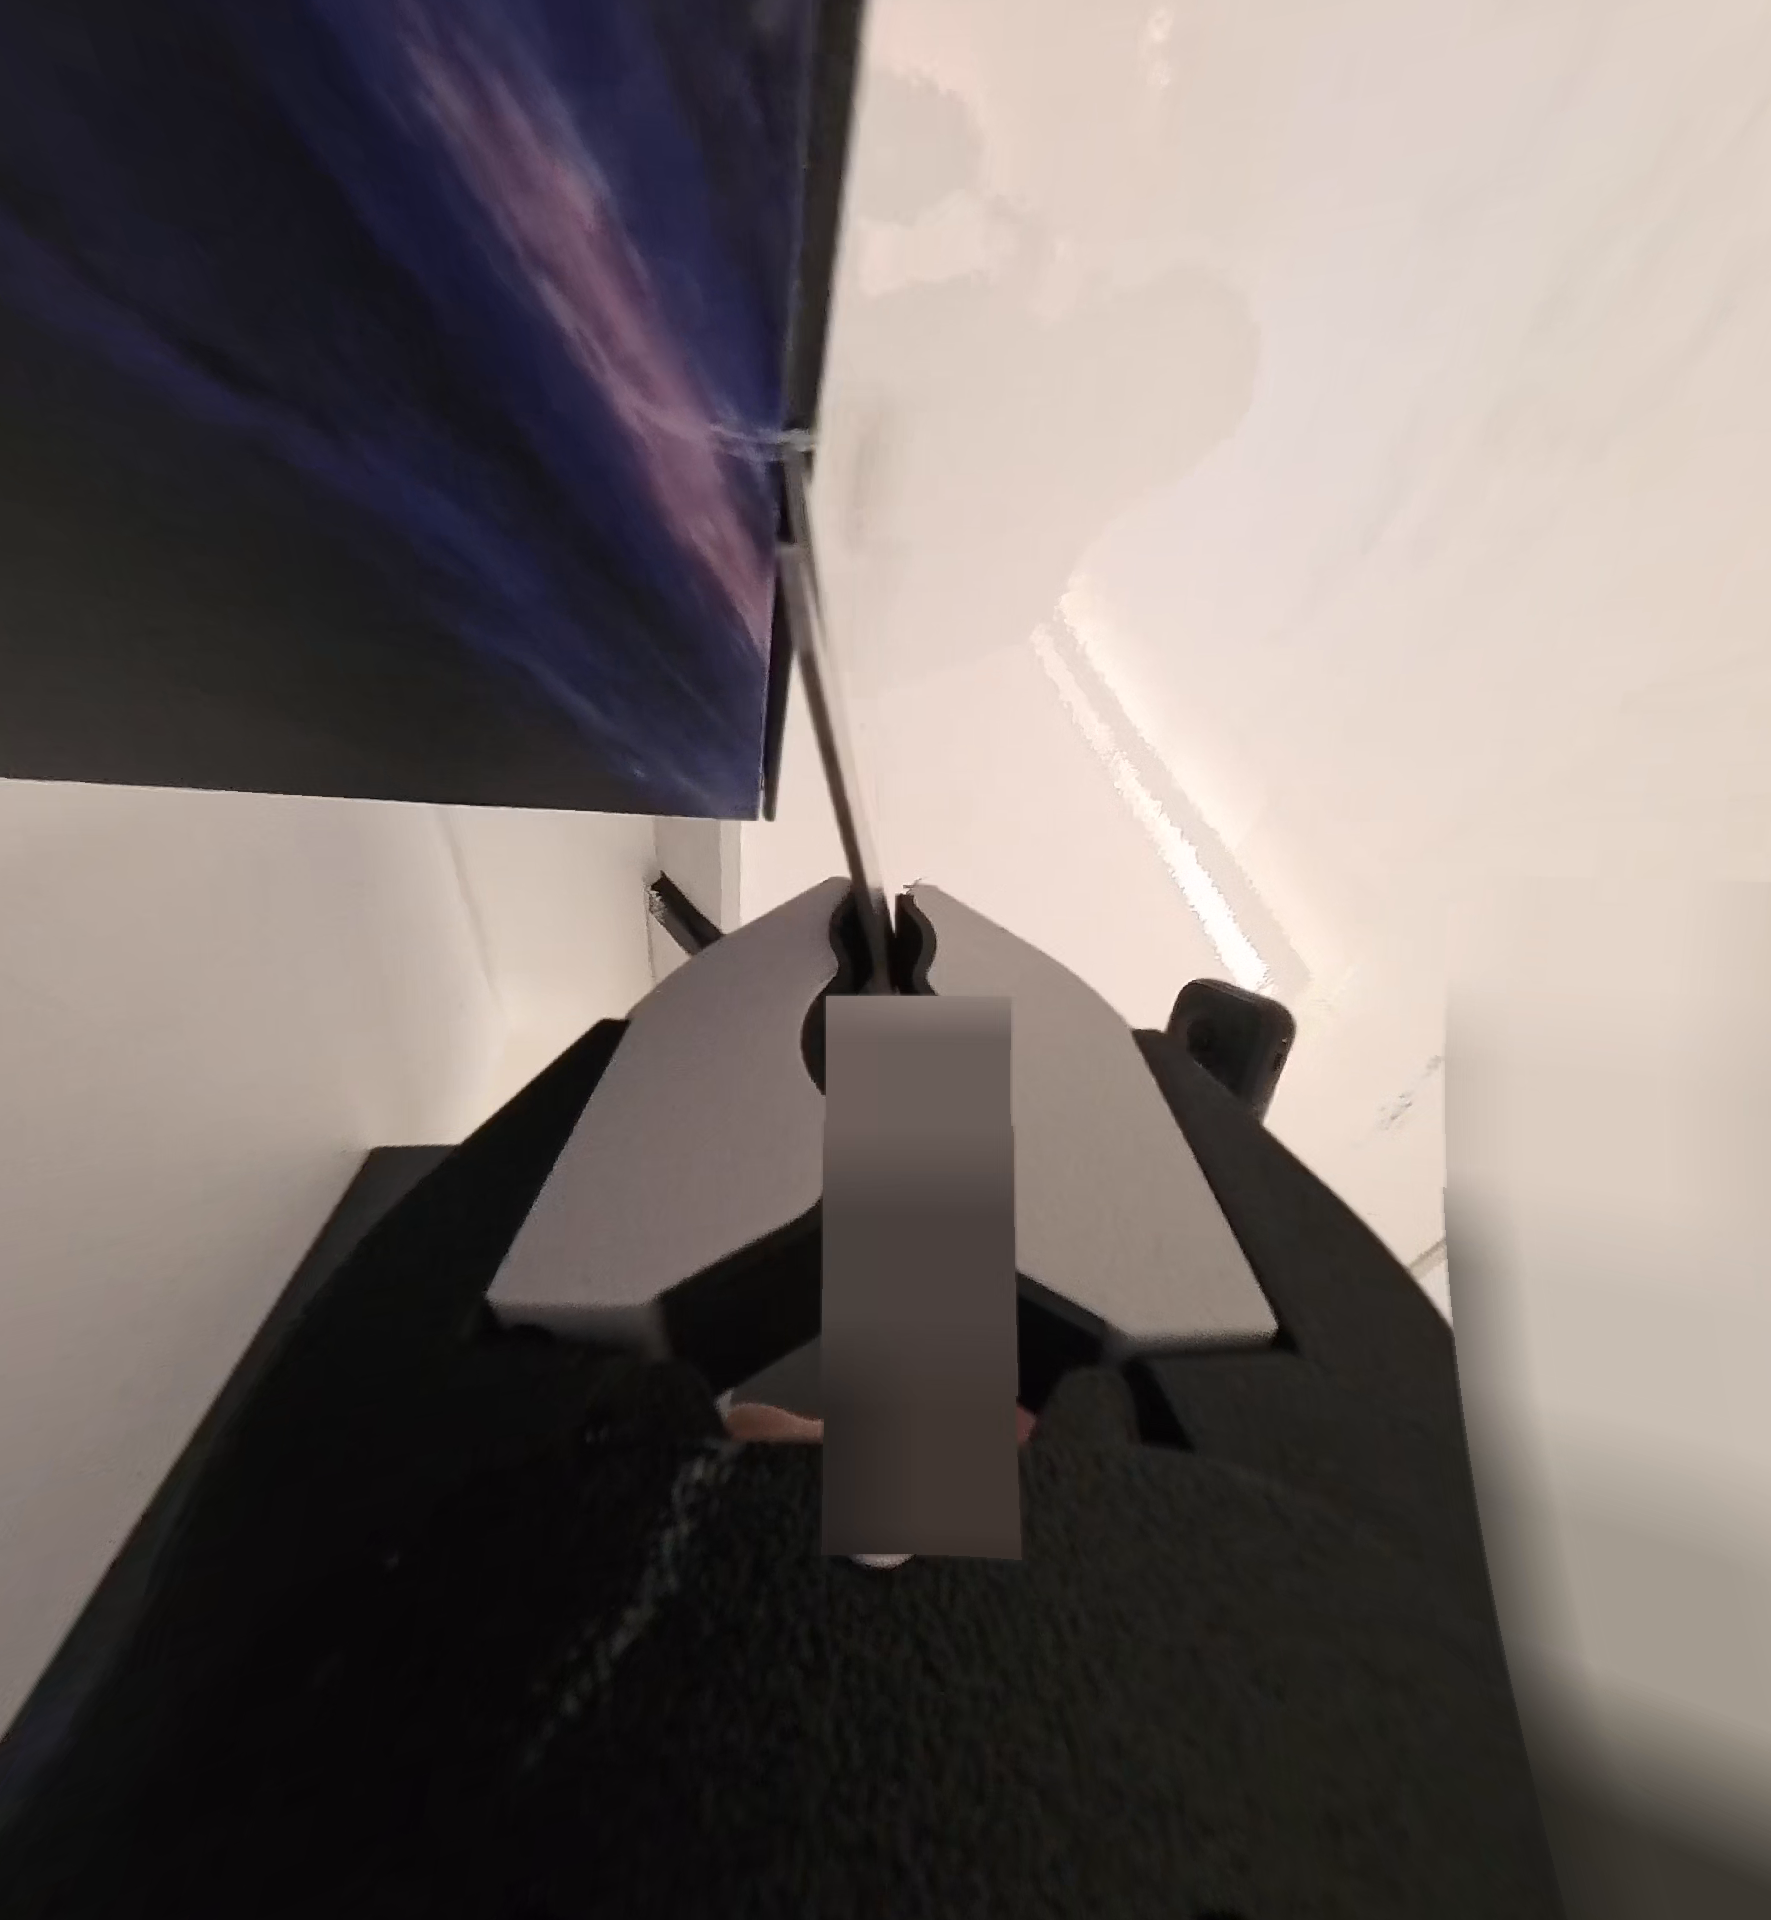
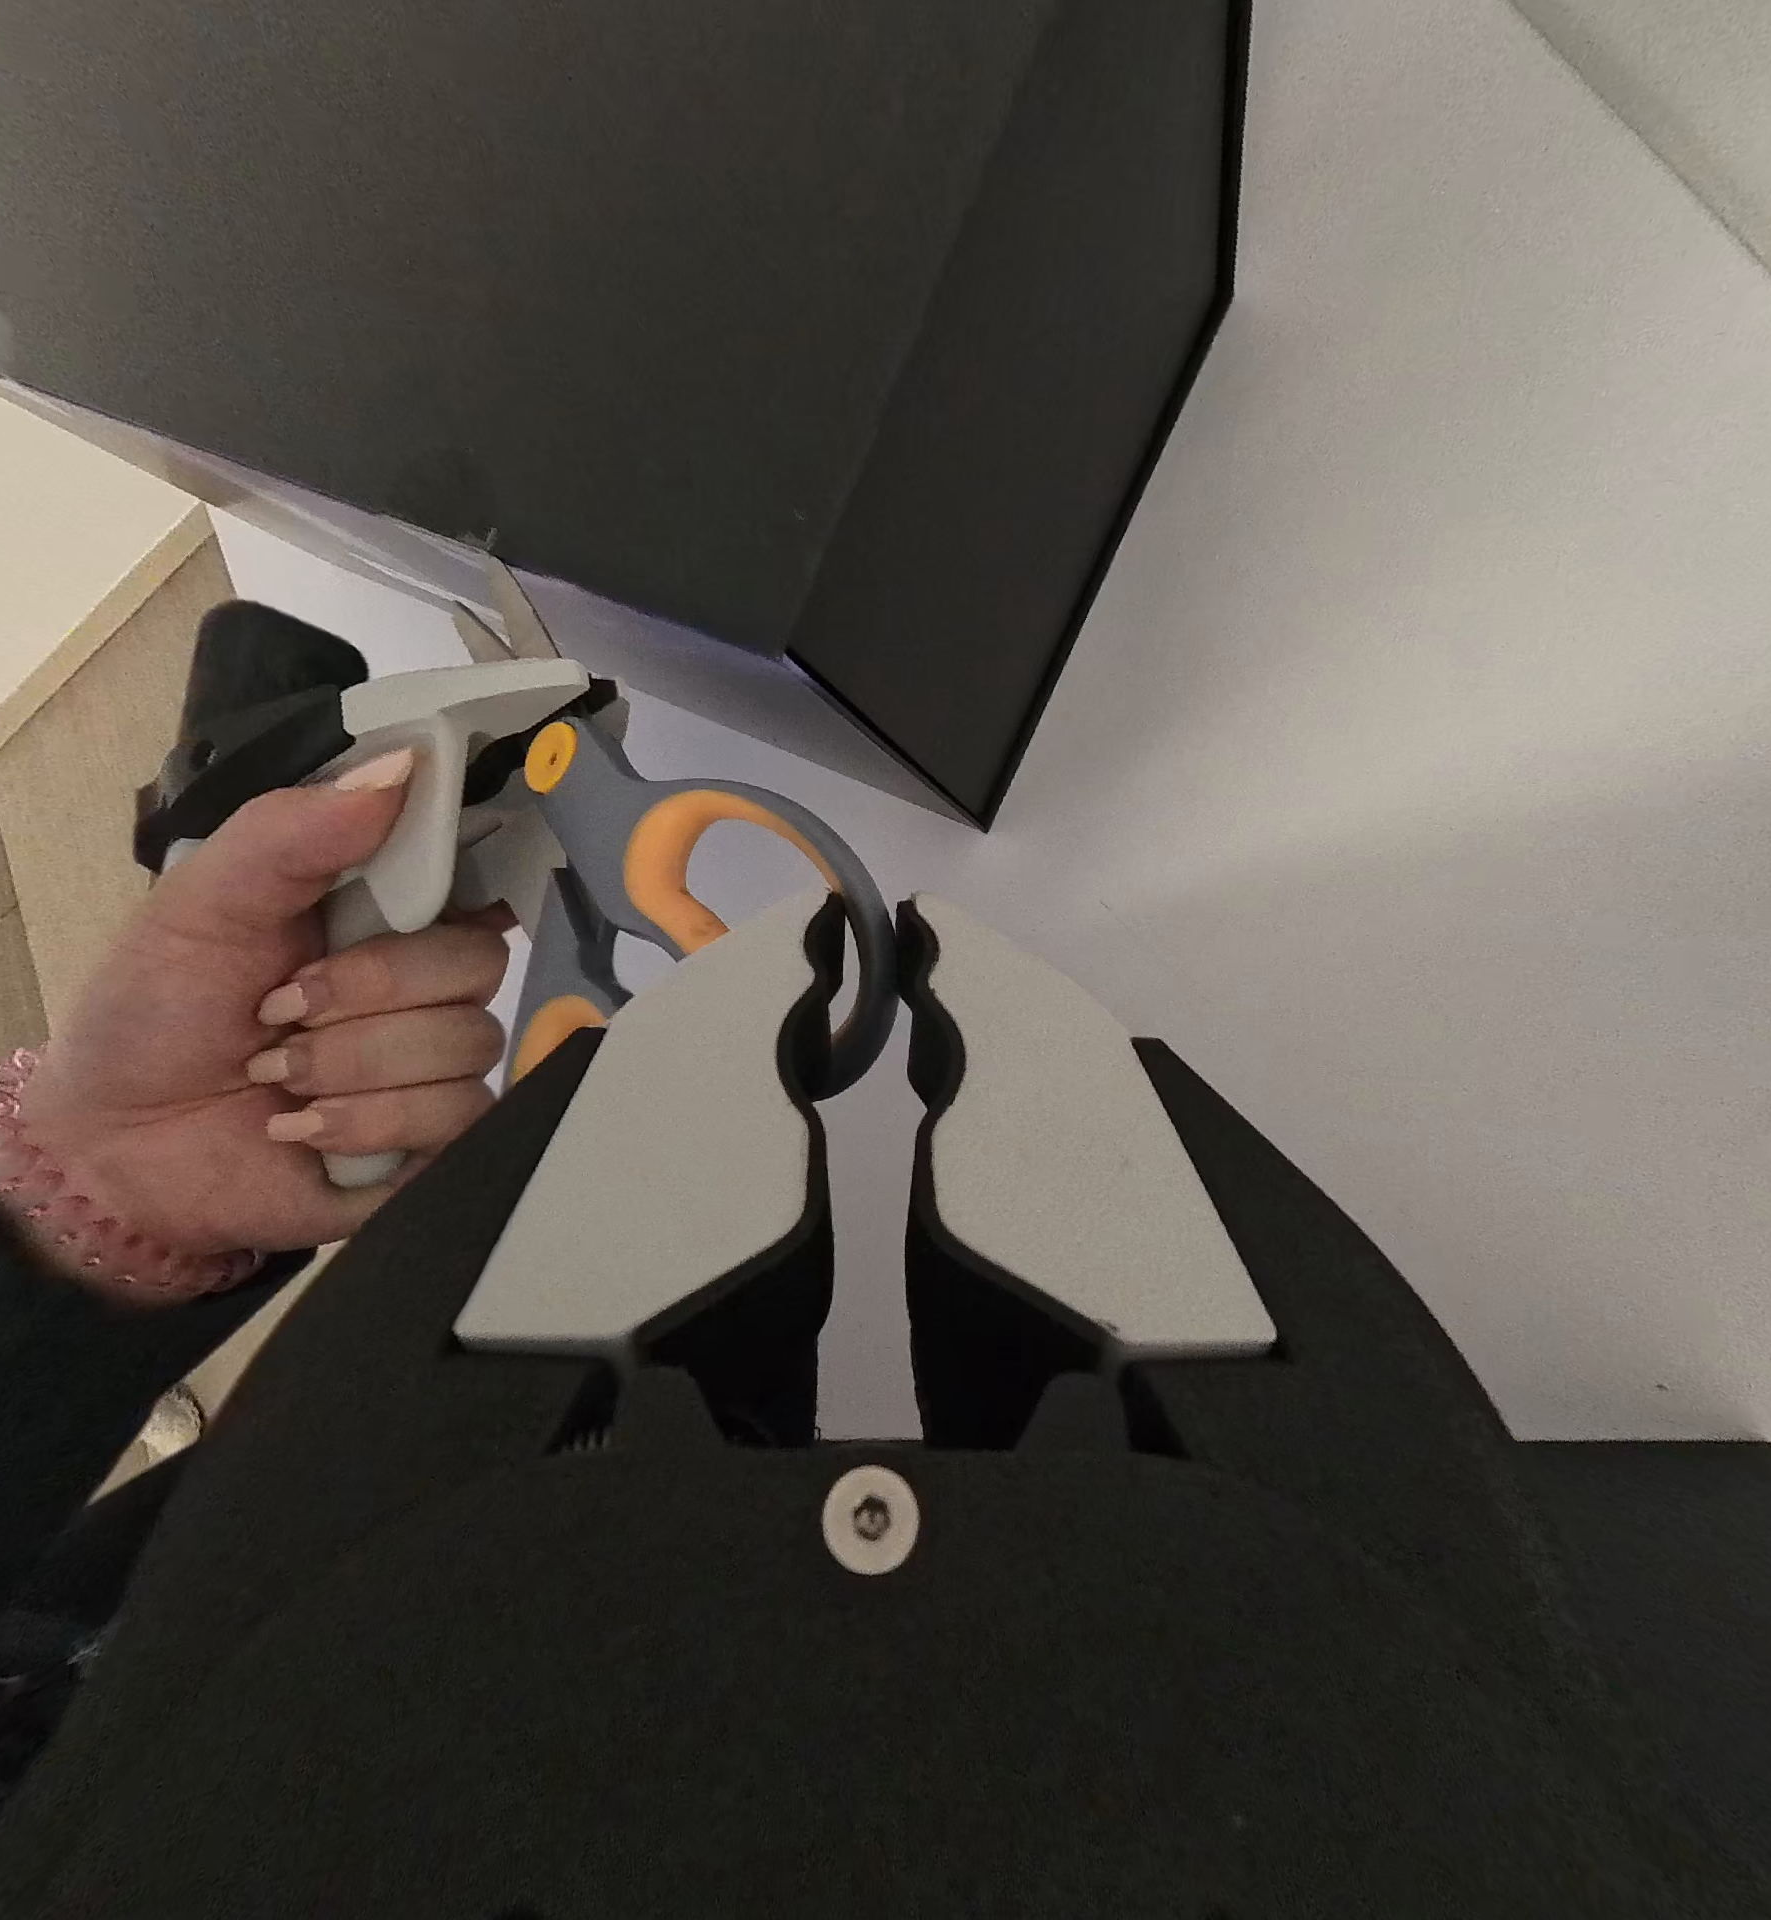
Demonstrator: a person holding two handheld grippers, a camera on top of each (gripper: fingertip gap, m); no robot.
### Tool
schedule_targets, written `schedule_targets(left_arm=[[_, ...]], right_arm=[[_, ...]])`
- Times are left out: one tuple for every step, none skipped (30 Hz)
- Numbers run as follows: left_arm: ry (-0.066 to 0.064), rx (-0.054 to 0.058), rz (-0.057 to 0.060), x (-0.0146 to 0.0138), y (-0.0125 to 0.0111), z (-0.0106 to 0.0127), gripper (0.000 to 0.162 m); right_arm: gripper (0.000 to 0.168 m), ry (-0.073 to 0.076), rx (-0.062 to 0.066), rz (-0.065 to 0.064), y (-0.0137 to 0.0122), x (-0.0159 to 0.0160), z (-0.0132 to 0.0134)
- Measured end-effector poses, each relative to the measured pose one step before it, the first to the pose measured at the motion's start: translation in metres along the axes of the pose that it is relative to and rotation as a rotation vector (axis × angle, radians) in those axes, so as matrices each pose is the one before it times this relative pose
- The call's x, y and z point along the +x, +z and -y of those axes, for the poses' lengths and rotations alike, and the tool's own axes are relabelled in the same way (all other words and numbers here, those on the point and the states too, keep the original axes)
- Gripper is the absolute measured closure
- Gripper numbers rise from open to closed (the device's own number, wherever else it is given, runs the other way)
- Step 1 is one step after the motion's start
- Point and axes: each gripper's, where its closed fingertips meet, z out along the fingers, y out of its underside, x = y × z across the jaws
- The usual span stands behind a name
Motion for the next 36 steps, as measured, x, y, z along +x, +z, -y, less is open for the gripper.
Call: schedule_targets(left_arm=[[0.0166, -0.0041, 0.0129, -0.00024, -0.00044, 0.00005, 0.159], [0.0064, -0.0020, 0.0090, -0.00078, -0.00031, -0.00001, 0.159], [-0.0057, -0.0031, -0.0016, -0.00095, -0.00049, -0.00020, 0.159], [-0.0091, -0.0046, -0.0018, -0.00108, -0.00060, -0.00027, 0.160], [0.0024, -0.0005, 0.0048, -0.00065, -0.00050, -0.00023, 0.160], [0.0068, -0.0007, 0.0063, -0.00046, -0.00051, -0.00026, 0.160], [0.0031, -0.0061, 0.0021, -0.00024, -0.00043, -0.00032, 0.160], [0.0030, -0.0037, 0.0015, -0.00043, -0.00051, 0.00006, 0.160], [-0.0007, 0.0005, 0.0021, -0.00053, -0.00020, -0.00038, 0.160], [-0.0001, 0.0003, 0.0017, -0.00019, -0.00020, 0.00007, 0.160], [0.0046, -0.0012, 0.0015, -0.00021, -0.00002, 0.00004, 0.160], [0.0046, 0.0034, 0.0071, -0.00065, -0.00058, -0.00070, 0.160], [0.0095, 0.0057, 0.0080, -0.00040, -0.00047, -0.00025, 0.160], [0.0009, -0.0012, 0.0002, -0.00026, -0.00026, -0.00002, 0.160], [-0.0037, -0.0050, -0.0064, -0.00013, -0.00009, -0.00072, 0.160], [-0.0041, 0.0027, -0.0062, 0.00014, 0.00022, -0.00028, 0.160], [0.0050, 0.0016, -0.0003, 0.00042, 0.00054, -0.00022, 0.160], [0.0065, -0.0089, 0.0049, -0.00016, 0.00077, -0.00005, 0.160], [0.0068, -0.0072, 0.0119, -0.00080, 0.00061, -0.00025, 0.160], [0.0107, 0.0013, 0.0078, -0.00028, 0.00016, 0.00002, 0.160], [-0.0012, -0.0014, -0.0023, 0.00032, -0.00060, -0.00020, 0.160], [-0.0114, -0.0046, -0.0105, 0.00023, -0.00108, -0.00046, 0.160], [-0.0118, -0.0010, -0.0123, 0.00020, -0.00119, -0.00059, 0.160], [-0.0044, 0.0005, -0.0061, 0.00017, -0.00102, -0.00056, 0.160], [0.0067, -0.0034, 0.0040, -0.00015, -0.00060, -0.00044, 0.160], [0.0088, -0.0081, 0.0036, -0.00001, -0.00114, -0.00067, 0.160], [0.0045, -0.0068, 0.0008, 0.00015, -0.00102, -0.00053, 0.160], [0.0038, -0.0005, 0.0052, -0.00017, -0.00090, -0.00045, 0.160], [0.0022, 0.0065, 0.0054, -0.00062, -0.00056, -0.00040, 0.160], [0.0000, 0.0005, 0.0017, -0.00089, -0.00061, -0.00060, 0.161], [-0.0051, 0.0009, -0.0016, -0.00064, -0.00118, -0.00027, 0.161], [0.0031, 0.0031, 0.0021, -0.00057, -0.00151, -0.00037, 0.161], [0.0016, 0.0006, 0.0023, -0.00039, -0.00127, 0.00010, 0.161], [-0.0027, 0.0016, -0.0013, -0.00055, -0.00100, -0.00003, 0.161], [-0.0074, 0.0033, -0.0048, -0.00011, -0.00057, 0.00000, 0.161], [0.0022, 0.0014, -0.0015, 0.00008, -0.00056, -0.00009, 0.161]], right_arm=[[0.159, 0.0037, 0.0016, -0.0085, 0.00131, -0.00082, -0.00008], [0.159, -0.0071, -0.0059, -0.0111, 0.00142, 0.00127, -0.00135], [0.158, 0.0061, -0.0046, -0.0030, 0.00277, 0.00111, -0.00090], [0.158, 0.0166, -0.0080, 0.0059, 0.00273, 0.00074, -0.00140], [0.158, 0.0108, -0.0090, 0.0044, 0.00037, 0.00124, -0.00181], [0.158, 0.0043, 0.0033, 0.0020, 0.00039, 0.00058, -0.00028], [0.158, 0.0004, 0.0015, 0.0014, 0.00008, 0.00029, -0.00044], [0.158, 0.0036, -0.0045, 0.0009, -0.00044, 0.00000, -0.00089], [0.157, -0.0004, -0.0042, -0.0034, 0.00105, 0.00043, -0.00126], [0.158, -0.0030, -0.0017, -0.0026, 0.00144, 0.00063, -0.00073], [0.158, 0.0016, -0.0006, 0.0012, 0.00170, -0.00020, -0.00033], [0.158, 0.0043, -0.0128, 0.0044, 0.00291, -0.00031, -0.00154], [0.158, -0.0015, -0.0077, -0.0007, 0.00173, -0.00033, -0.00083], [0.158, -0.0026, -0.0003, -0.0032, 0.00092, -0.00052, -0.00014], [0.158, -0.0030, -0.0020, 0.0013, -0.00144, 0.00074, -0.00041], [0.158, -0.0043, 0.0037, 0.0036, -0.00219, -0.00152, 0.00030], [0.158, -0.0057, 0.0100, -0.0006, -0.00245, 0.00008, 0.00072], [0.158, 0.0041, 0.0087, 0.0048, -0.00242, 0.00037, -0.00021], [0.158, 0.0020, -0.0103, 0.0035, -0.00062, -0.00128, -0.00366], [0.159, -0.0041, -0.0055, 0.0037, -0.00051, -0.00232, -0.00403], [0.160, -0.0013, -0.0011, 0.0061, -0.00076, -0.00325, -0.00325], [0.160, -0.0015, -0.0051, 0.0037, -0.00112, -0.00509, -0.00330], [0.160, -0.0008, -0.0059, 0.0031, -0.00058, -0.00420, -0.00329], [0.161, 0.0007, -0.0008, 0.0041, -0.00068, -0.00210, -0.00288], [0.161, 0.0070, -0.0024, 0.0074, -0.00044, -0.00265, -0.00291], [0.162, 0.0074, -0.0032, 0.0112, -0.00085, -0.00285, -0.00354], [0.162, 0.0060, -0.0012, 0.0101, -0.00198, -0.00239, -0.00333], [0.162, -0.0031, -0.0017, -0.0006, -0.00117, -0.00319, -0.00301], [0.162, -0.0071, -0.0088, -0.0104, 0.00000, -0.00173, -0.00398], [0.162, -0.0098, -0.0136, -0.0137, 0.00462, 0.00080, -0.00513], [0.162, -0.0116, -0.0062, -0.0122, 0.00167, -0.00182, -0.00380], [0.162, -0.0057, -0.0063, -0.0005, 0.00144, -0.00239, -0.00328], [0.162, -0.0038, -0.0017, 0.0047, 0.00144, -0.00226, -0.00275], [0.162, 0.0055, -0.0032, 0.0081, 0.00150, -0.00157, -0.00217], [0.162, 0.0063, -0.0028, 0.0100, 0.00040, -0.00155, -0.00127], [0.162, -0.0020, 0.0000, 0.0088, -0.00047, -0.00176, -0.00032]])
